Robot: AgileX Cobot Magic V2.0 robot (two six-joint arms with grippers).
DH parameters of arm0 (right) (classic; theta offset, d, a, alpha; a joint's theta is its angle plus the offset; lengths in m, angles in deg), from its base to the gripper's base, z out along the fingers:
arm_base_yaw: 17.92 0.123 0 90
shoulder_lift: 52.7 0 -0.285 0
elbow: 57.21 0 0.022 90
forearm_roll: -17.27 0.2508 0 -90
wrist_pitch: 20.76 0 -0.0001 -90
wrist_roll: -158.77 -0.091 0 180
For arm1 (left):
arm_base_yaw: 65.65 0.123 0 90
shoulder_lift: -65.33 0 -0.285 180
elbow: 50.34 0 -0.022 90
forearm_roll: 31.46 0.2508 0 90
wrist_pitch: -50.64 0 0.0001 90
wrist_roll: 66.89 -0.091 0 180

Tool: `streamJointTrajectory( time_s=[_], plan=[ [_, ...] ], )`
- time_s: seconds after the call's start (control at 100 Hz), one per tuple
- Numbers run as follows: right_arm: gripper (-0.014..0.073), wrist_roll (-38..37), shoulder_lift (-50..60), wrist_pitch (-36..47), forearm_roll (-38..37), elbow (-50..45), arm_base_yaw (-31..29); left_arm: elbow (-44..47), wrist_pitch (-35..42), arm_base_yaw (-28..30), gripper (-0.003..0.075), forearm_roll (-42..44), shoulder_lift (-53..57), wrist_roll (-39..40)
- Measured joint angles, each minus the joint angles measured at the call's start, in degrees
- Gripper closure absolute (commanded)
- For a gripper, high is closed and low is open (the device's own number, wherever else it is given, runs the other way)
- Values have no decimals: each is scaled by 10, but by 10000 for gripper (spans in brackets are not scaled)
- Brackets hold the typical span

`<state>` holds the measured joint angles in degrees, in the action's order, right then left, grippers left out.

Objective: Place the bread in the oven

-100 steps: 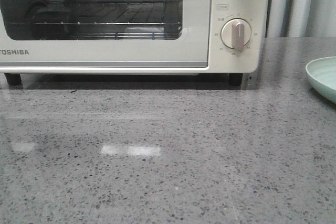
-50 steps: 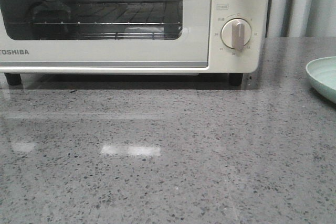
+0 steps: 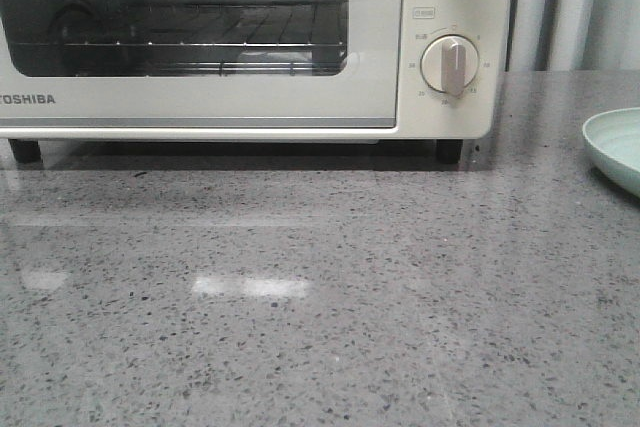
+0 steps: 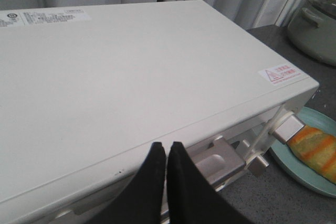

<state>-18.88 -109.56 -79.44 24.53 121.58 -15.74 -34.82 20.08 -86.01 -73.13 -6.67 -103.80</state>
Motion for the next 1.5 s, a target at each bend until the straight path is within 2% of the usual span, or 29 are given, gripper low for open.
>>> streamJointTrajectory(
  time_s=[0.56, 0.72, 0.91, 1.02, 1.18, 1.5],
  plan=[
    [670, 1, 0, -1, 0, 0, 0, -5, -45, 0, 741, 15, -44, 0],
    [670, 1, 0, -4, 0, 0, 0, 35, -32, 0, 741, -13, -25, 0],
    [670, 1, 0, -6, 0, 0, 0, 136, -10, -7, 741, -73, 46, 0],
    [670, 1, 0, -6, 0, 0, 0, 210, -27, -10, 741, -104, 104, 0],
    [670, 1, 0, -18, 0, 1, 0, 302, -74, -12, 741, -79, 178, 2],
    [670, 1, 0, -73, 0, 2, 0, 307, -75, -12, 742, -93, 372, 8]
  ],
)
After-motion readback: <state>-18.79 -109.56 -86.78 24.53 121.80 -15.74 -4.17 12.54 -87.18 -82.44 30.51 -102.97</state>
